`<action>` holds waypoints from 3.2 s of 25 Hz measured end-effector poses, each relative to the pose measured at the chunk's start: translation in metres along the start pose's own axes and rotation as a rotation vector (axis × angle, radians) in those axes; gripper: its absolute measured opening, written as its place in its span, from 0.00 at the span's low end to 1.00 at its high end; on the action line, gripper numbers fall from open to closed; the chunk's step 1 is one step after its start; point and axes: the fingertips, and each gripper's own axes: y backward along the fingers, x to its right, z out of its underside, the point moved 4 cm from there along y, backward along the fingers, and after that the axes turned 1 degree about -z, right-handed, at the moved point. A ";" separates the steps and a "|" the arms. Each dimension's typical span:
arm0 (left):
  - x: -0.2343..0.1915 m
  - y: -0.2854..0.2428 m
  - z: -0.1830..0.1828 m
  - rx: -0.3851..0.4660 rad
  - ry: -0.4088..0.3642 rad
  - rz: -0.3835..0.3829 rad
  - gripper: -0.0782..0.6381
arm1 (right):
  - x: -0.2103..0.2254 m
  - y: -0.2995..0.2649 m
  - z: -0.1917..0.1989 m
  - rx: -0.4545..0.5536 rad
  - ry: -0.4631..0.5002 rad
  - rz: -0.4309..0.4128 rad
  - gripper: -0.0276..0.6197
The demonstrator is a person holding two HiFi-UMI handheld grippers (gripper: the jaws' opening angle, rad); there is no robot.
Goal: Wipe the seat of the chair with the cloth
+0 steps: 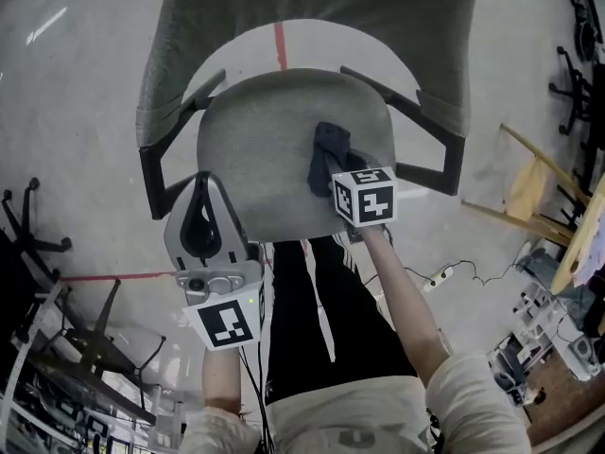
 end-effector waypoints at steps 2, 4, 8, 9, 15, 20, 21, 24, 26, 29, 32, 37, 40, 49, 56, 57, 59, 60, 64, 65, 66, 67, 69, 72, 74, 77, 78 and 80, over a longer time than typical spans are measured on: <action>0.011 -0.007 -0.002 0.003 -0.004 0.034 0.13 | 0.023 0.010 0.006 -0.001 -0.004 0.052 0.13; 0.022 -0.013 -0.004 0.004 -0.009 0.068 0.13 | 0.042 0.018 0.012 -0.002 -0.029 0.082 0.13; 0.043 -0.025 -0.009 0.012 -0.015 0.121 0.13 | 0.069 0.031 0.016 0.010 -0.054 0.149 0.13; 0.048 -0.027 -0.010 0.014 -0.015 0.133 0.13 | 0.074 0.035 0.017 0.016 -0.061 0.171 0.13; 0.066 -0.034 -0.010 0.018 -0.018 0.178 0.13 | 0.087 0.043 0.022 0.032 -0.035 0.292 0.13; 0.071 -0.033 -0.008 0.008 -0.025 0.192 0.13 | 0.088 0.045 0.022 0.039 -0.012 0.375 0.13; 0.069 -0.033 -0.008 0.009 -0.029 0.191 0.13 | 0.089 0.045 0.023 0.035 -0.009 0.389 0.13; 0.062 -0.032 -0.008 0.011 -0.035 0.176 0.13 | 0.089 0.045 0.023 0.032 -0.006 0.410 0.13; 0.058 -0.031 -0.006 0.009 -0.035 0.163 0.13 | 0.089 0.044 0.023 0.031 -0.008 0.420 0.13; 0.053 -0.030 -0.004 0.011 -0.028 0.146 0.13 | 0.090 0.044 0.023 0.035 -0.008 0.430 0.13; 0.051 -0.024 -0.004 0.013 -0.022 0.132 0.13 | 0.091 0.045 0.024 0.038 -0.022 0.431 0.13; 0.042 -0.018 -0.004 0.015 -0.009 0.101 0.13 | 0.086 0.049 0.017 0.046 -0.037 0.436 0.13; 0.031 -0.012 -0.004 0.018 -0.009 0.069 0.13 | 0.077 0.059 0.004 0.082 -0.051 0.426 0.13; -0.009 0.023 -0.003 0.017 -0.012 -0.071 0.13 | -0.038 0.136 -0.088 0.410 0.033 0.110 0.13; -0.043 0.054 -0.002 0.014 -0.003 -0.193 0.13 | -0.181 0.129 -0.083 0.430 0.140 -0.344 0.13; -0.048 0.058 0.001 0.007 -0.002 -0.207 0.13 | -0.197 0.118 -0.074 0.398 0.121 -0.404 0.13; -0.056 0.066 0.005 -0.005 0.000 -0.233 0.13 | -0.224 0.098 -0.057 0.335 0.067 -0.502 0.13; -0.059 0.071 0.007 -0.010 0.002 -0.245 0.13 | -0.234 0.089 -0.049 0.305 0.038 -0.541 0.13; -0.073 0.093 0.017 -0.028 0.006 -0.295 0.13 | -0.256 0.047 -0.011 0.166 -0.075 -0.638 0.13; -0.076 0.098 0.019 -0.032 0.008 -0.306 0.13 | -0.259 0.036 -0.001 0.131 -0.090 -0.645 0.13; -0.079 0.103 0.020 -0.036 0.009 -0.318 0.13 | -0.260 0.025 0.008 0.101 -0.095 -0.643 0.13; -0.081 0.107 0.021 -0.040 0.011 -0.329 0.13 | -0.260 0.015 0.017 0.075 -0.089 -0.636 0.13; -0.085 0.113 0.023 -0.042 0.013 -0.348 0.13 | -0.260 -0.004 0.032 0.028 -0.067 -0.613 0.13; -0.090 0.117 0.028 -0.042 0.019 -0.371 0.13 | -0.257 -0.030 0.054 -0.057 -0.047 -0.566 0.13; -0.091 0.117 0.029 -0.042 0.024 -0.379 0.13 | -0.251 -0.042 0.066 -0.099 -0.009 -0.514 0.13; -0.089 0.112 0.029 -0.041 0.029 -0.370 0.13 | -0.241 -0.048 0.071 -0.099 0.026 -0.473 0.13; -0.088 0.110 0.029 -0.040 0.029 -0.362 0.13 | -0.239 -0.048 0.071 -0.095 0.023 -0.470 0.13; -0.085 0.106 0.028 -0.038 0.025 -0.343 0.13 | -0.236 -0.046 0.070 -0.089 0.024 -0.467 0.13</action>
